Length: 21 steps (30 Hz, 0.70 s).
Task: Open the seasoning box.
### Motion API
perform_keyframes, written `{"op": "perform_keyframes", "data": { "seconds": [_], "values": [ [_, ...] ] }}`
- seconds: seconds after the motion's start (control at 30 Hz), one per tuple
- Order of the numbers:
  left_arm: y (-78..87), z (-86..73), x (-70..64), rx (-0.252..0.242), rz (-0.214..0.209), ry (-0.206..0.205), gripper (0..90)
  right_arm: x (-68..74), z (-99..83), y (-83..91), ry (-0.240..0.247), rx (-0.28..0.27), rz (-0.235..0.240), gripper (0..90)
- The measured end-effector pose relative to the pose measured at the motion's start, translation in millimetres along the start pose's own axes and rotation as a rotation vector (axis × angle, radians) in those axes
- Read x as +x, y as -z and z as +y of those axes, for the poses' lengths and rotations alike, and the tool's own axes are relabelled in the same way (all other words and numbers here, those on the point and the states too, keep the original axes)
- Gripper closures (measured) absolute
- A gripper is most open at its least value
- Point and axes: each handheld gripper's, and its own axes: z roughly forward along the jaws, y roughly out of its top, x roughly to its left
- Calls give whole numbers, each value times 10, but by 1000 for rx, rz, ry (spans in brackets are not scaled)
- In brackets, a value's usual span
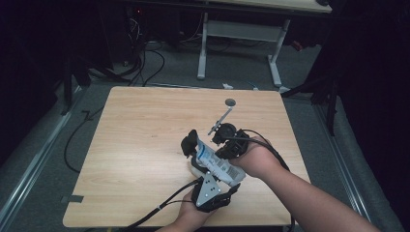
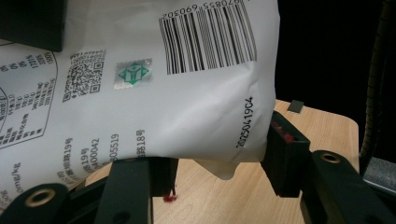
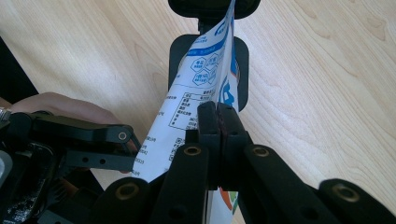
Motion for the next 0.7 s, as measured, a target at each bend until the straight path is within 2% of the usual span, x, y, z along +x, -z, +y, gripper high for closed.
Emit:
{"op": "perform_keyframes", "data": {
  "seconds": [0.7],
  "values": [
    [12, 12, 14, -6, 4, 3, 525, 4, 27, 1, 3, 1, -4, 900]
  ]
}}
